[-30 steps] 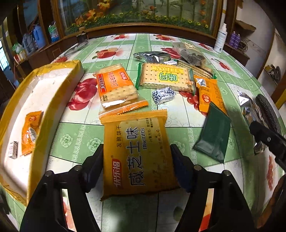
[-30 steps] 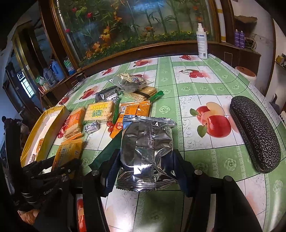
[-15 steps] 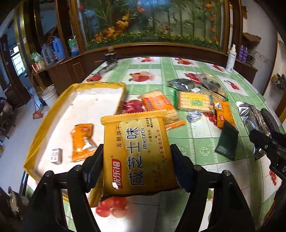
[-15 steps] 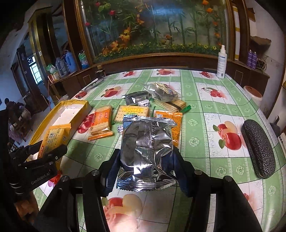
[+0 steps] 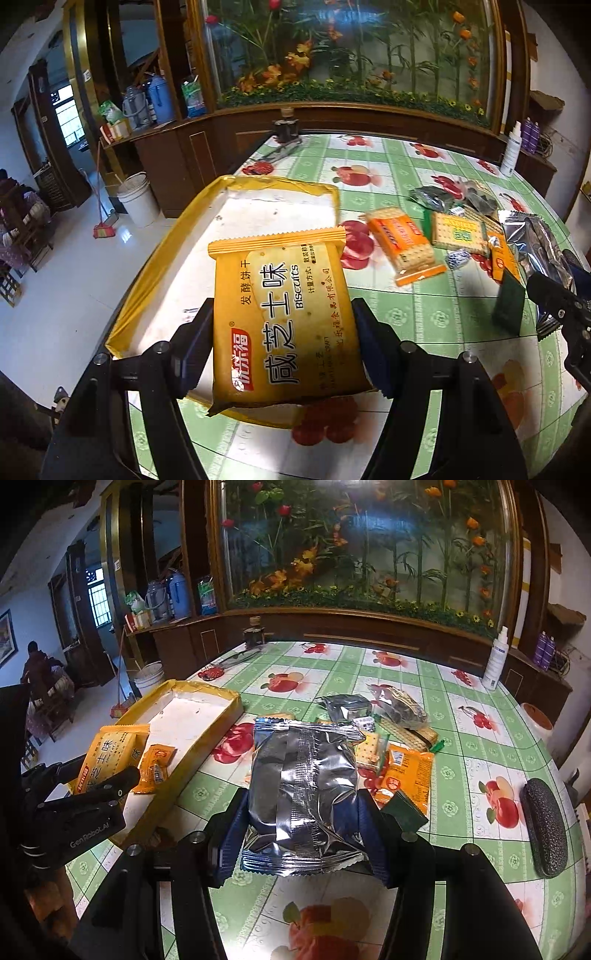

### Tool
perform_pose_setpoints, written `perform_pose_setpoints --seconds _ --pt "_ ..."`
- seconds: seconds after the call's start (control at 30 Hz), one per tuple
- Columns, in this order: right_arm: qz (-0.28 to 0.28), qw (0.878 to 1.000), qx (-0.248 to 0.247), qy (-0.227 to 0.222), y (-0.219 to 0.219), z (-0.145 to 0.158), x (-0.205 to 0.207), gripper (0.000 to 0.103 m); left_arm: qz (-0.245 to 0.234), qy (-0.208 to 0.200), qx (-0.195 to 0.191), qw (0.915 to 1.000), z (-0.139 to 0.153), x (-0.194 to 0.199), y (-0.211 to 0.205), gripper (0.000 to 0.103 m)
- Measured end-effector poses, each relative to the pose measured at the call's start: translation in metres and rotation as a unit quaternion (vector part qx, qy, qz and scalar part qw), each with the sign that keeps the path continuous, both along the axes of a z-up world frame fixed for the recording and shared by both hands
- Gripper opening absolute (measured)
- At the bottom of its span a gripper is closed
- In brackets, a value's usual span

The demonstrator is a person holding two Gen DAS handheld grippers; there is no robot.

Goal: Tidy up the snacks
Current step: 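Carry both bags over the yellow tray and open both tools to release them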

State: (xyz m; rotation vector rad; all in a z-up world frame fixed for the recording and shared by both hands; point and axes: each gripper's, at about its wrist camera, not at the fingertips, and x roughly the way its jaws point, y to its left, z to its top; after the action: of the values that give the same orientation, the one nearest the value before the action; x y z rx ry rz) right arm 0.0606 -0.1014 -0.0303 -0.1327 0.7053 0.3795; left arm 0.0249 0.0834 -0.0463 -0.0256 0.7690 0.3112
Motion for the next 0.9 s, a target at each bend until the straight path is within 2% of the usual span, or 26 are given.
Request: perform_pose_setpoints --seconds 0.5,0.9 --pt "0.062 0.998 -0.021 -0.015 0.08 0.007 0.003 0.058 0.057 -0.008 -0.008 0.9983 -0.001 -0.009 0.06 0.071" --pt "0.113 0.994 -0.01 0.001 0.138 -0.007 0.037 0.058 0.086 -0.003 -0.006 0.9963 -0.007 -0.007 0.088 0.071"
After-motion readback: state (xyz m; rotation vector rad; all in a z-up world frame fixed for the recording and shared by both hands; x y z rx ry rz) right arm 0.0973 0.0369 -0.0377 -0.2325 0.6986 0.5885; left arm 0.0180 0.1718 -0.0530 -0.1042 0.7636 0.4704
